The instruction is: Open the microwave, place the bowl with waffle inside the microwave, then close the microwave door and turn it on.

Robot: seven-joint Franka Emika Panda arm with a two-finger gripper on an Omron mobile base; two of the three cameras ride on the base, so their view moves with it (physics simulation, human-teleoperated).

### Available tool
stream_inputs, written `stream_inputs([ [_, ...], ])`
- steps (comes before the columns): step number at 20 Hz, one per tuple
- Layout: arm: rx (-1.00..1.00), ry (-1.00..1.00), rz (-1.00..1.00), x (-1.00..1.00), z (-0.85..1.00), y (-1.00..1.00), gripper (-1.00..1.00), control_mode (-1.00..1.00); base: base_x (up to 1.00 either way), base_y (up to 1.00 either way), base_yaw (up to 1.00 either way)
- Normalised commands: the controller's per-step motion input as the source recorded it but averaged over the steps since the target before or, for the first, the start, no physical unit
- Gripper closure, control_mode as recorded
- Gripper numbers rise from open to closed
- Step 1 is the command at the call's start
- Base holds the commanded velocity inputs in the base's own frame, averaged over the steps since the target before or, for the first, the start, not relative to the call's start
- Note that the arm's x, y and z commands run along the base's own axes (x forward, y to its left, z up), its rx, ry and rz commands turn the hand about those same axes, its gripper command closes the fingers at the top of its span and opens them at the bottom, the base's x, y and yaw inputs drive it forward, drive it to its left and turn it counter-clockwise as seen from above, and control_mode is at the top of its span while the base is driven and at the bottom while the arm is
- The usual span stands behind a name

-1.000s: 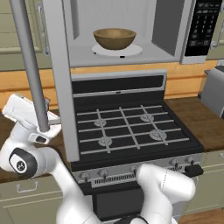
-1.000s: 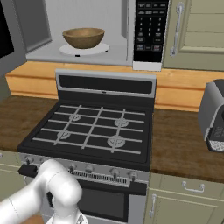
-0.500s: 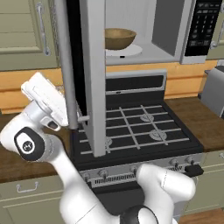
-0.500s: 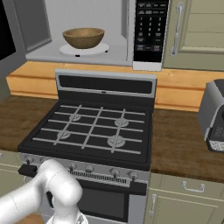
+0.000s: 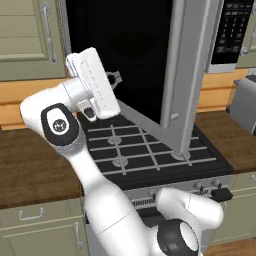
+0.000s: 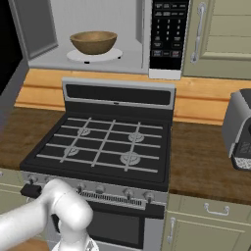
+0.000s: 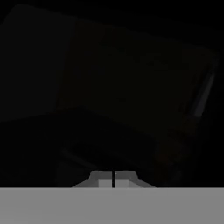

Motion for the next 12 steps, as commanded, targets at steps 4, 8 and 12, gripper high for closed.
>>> stream_inputs([
  [4,0.36,0.05,0.00,0.02,0.46,-1.00,1.00,-1.00,0.00,0.00,0.00],
  [8,0.39,0.01,0.01,0.23,0.33,-1.00,1.00,-1.00,0.00,0.00,0.00],
  [12,0.36,0.00,0.10,0.59,0.04,-1.00,1.00,-1.00,0.00,0.00,0.00],
])
